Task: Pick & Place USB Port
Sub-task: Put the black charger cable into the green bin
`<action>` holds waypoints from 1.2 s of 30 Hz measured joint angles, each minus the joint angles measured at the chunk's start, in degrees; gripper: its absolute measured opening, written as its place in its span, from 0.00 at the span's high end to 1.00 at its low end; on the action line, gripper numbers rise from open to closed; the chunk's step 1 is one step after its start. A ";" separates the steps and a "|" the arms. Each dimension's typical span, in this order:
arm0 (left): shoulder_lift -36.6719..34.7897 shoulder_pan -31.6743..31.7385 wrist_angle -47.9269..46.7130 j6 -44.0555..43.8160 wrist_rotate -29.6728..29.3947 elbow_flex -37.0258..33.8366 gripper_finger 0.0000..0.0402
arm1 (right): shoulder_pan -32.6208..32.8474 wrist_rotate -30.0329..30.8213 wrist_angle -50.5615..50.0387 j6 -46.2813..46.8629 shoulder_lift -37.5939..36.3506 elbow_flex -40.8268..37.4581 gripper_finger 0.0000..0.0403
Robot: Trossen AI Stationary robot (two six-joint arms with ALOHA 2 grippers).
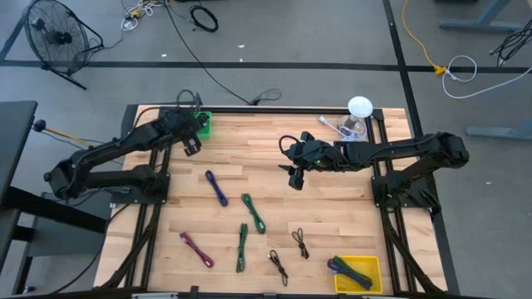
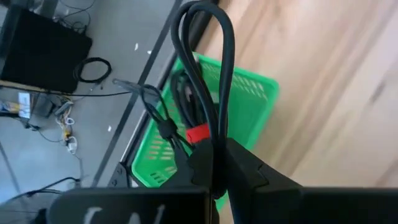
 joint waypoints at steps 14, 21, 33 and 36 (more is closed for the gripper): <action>6.13 8.81 8.31 -3.04 6.36 -0.26 0.95 | 0.00 0.07 0.18 -0.06 0.00 0.00 0.44; 14.51 10.46 9.34 -4.14 3.80 -0.26 0.95 | -0.01 0.02 3.40 -0.08 0.00 -2.86 0.44; 22.99 12.63 15.66 -1.84 5.55 -0.20 0.95 | -0.13 0.07 10.68 -2.17 0.04 -7.54 0.44; 24.05 12.58 16.15 -2.95 5.57 -0.19 0.93 | -0.13 0.07 10.67 -2.18 0.04 -7.54 0.44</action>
